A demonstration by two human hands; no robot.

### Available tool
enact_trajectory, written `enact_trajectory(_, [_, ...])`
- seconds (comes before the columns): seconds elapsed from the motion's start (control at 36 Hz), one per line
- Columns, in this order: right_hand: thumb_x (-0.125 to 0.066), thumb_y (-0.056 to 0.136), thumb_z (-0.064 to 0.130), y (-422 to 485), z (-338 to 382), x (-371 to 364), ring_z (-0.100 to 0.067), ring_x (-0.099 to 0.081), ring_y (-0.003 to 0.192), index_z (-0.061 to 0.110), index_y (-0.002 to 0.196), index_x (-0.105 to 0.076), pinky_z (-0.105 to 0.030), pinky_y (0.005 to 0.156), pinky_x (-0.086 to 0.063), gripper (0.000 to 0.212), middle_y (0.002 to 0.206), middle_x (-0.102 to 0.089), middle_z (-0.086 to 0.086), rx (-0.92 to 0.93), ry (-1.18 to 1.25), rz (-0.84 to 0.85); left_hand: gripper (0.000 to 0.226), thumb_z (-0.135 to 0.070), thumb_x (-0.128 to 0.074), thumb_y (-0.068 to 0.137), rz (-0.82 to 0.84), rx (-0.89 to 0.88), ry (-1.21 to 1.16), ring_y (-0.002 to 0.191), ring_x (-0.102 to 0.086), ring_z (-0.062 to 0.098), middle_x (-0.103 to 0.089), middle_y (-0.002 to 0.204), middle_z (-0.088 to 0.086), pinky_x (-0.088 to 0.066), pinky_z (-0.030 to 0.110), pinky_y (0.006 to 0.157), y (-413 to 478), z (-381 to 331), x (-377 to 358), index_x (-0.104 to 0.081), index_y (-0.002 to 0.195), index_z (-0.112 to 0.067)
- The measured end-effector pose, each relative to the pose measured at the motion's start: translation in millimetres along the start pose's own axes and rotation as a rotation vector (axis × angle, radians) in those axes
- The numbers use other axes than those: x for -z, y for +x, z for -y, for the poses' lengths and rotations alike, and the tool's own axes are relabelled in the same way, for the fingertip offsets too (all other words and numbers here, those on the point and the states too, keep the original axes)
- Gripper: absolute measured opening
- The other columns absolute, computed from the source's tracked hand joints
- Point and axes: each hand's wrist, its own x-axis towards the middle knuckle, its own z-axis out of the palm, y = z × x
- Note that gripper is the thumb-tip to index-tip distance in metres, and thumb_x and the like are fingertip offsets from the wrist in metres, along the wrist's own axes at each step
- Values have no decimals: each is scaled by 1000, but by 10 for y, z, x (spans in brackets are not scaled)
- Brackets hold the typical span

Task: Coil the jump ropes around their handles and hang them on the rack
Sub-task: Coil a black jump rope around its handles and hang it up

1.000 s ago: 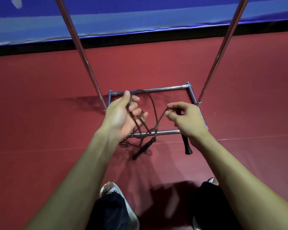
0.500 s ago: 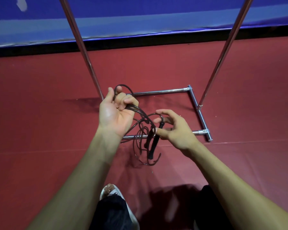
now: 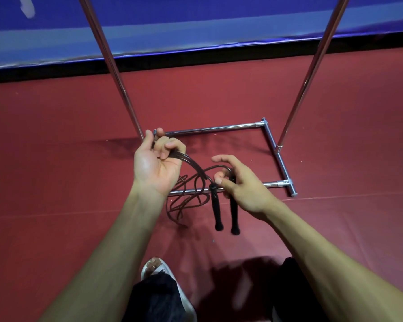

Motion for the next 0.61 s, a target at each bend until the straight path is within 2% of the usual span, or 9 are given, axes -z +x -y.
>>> enact_trajectory(0.08, [-48, 100, 2, -11, 9, -83, -15, -53, 78, 21, 125, -49, -17, 64, -44, 32, 86, -50, -4, -11, 27, 16, 37, -23, -41, 104, 13, 20, -79, 33, -26, 11, -23, 43, -3, -42, 19, 40, -14, 2, -3, -54, 76, -2])
enact_trajectory(0.17, [-42, 103, 5, -27, 47, -120, -17, -64, 77, 18, 127, -45, -17, 57, -44, 28, 91, -60, -12, -47, 137, 62, 38, -24, -41, 104, 28, 22, -99, 34, -26, 11, -23, 45, -3, -43, 20, 41, -23, 8, -36, -55, 76, -1])
enact_trajectory(0.25, [-39, 105, 14, -54, 74, -102, -28, -66, 80, 18, 128, -44, -18, 54, -44, 23, 82, -67, -11, -63, 215, 95, 39, -25, -41, 104, 9, -9, -65, 36, -25, 10, -23, 45, -3, -41, 20, 42, 1, -12, -37, -55, 76, -2])
enact_trajectory(0.33, [-54, 100, 14, -51, 56, -34, -22, -60, 81, 20, 126, -47, -21, 66, -46, 27, 80, -57, -14, -49, 118, 103, 39, -28, -40, 105, -34, -42, 11, 36, -23, 10, -22, 46, -4, -41, 20, 43, 40, -38, 0, -54, 78, -4])
enact_trajectory(0.39, [-65, 92, 7, -47, 38, 22, -20, -54, 80, 25, 124, -49, -32, 76, -47, 40, 79, -47, -9, -8, -52, 112, 40, -30, -39, 104, -74, -71, 114, 37, -23, 9, -23, 47, -4, -42, 19, 45, 65, -61, 34, -54, 78, -4])
enact_trajectory(0.44, [-68, 88, 3, -38, 44, 69, -24, -57, 80, 28, 123, -50, -41, 83, -50, 47, 77, -48, -3, 5, -184, 92, 40, -29, -40, 105, -121, -99, 256, 38, -25, 8, -25, 49, -4, -42, 18, 46, 86, -96, 73, -55, 79, -3])
enact_trajectory(0.5, [-73, 85, 10, -15, 49, 136, -28, -65, 83, 36, 117, -52, -46, 90, -52, 46, 78, -56, 2, 10, -268, 21, 39, -27, -40, 105, -158, -94, 471, 39, -31, 8, -31, 51, -3, -45, 20, 46, 112, -151, 135, -57, 81, 0])
enact_trajectory(0.56, [-73, 79, 28, 9, 57, 208, -26, -70, 84, 50, 105, -55, -49, 89, -53, 38, 81, -67, 3, 38, -333, -60, 41, -28, -39, 105, -212, -77, 889, 44, -44, 11, -43, 50, 0, -54, 26, 54, 134, -213, 234, -59, 84, 0])
enact_trajectory(0.61, [-72, 80, 28, 21, 96, 263, -23, -71, 79, 49, 100, -57, -50, 86, -54, 32, 86, -73, -4, 71, -334, -116, 38, -32, -41, 105, -281, -61, 1403, 54, -56, 17, -60, 60, 6, -55, 34, 64, 154, -292, 374, -60, 90, -3])
